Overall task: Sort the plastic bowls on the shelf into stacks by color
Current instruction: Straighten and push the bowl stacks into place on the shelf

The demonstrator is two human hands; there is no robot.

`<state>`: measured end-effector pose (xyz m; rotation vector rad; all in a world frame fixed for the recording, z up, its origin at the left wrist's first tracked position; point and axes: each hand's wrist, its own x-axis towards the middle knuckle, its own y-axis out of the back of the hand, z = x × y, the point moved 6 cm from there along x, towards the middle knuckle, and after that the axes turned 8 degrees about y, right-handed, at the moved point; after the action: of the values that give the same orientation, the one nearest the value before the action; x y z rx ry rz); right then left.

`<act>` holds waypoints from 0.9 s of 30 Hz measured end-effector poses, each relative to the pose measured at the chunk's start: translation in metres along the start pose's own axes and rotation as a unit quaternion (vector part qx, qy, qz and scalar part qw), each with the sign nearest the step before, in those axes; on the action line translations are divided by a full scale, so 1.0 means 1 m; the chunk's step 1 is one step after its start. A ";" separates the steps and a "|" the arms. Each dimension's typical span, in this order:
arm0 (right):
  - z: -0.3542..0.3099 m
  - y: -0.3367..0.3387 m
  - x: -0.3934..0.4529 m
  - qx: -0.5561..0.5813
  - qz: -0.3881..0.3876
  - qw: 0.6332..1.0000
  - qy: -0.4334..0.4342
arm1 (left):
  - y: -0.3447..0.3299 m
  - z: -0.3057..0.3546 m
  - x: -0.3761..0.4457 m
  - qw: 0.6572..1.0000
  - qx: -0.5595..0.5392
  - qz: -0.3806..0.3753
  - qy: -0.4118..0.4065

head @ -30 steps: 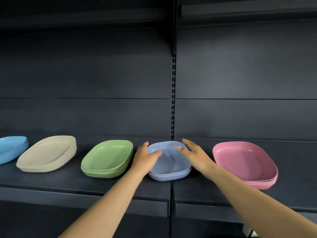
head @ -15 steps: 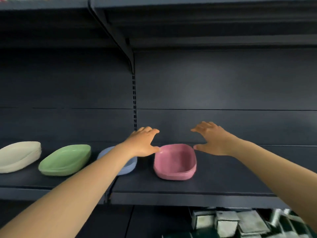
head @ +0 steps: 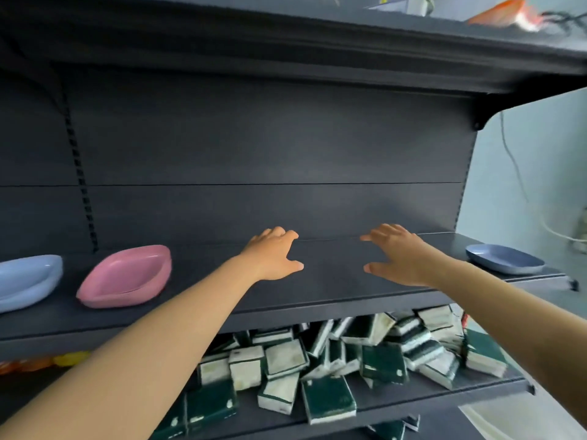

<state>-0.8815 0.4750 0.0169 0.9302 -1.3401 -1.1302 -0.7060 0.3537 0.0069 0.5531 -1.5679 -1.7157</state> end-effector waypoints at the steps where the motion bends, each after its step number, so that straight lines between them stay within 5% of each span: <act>1: 0.020 -0.003 -0.011 0.001 -0.002 1.000 -0.013 | -0.007 0.018 0.006 1.000 -0.002 -0.006 -0.006; 16: 0.297 -0.028 -0.086 0.067 0.039 0.983 -0.165 | -0.103 0.264 0.160 0.989 -0.106 -0.069 -0.077; 27: 0.463 -0.062 -0.063 0.187 0.050 0.954 -0.231 | -0.182 0.369 0.246 0.948 -0.270 -0.171 0.001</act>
<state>-1.3396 0.5722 -0.0344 0.8793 -2.0133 -1.0719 -1.1759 0.4082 -0.0708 0.5588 -0.9621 -2.2925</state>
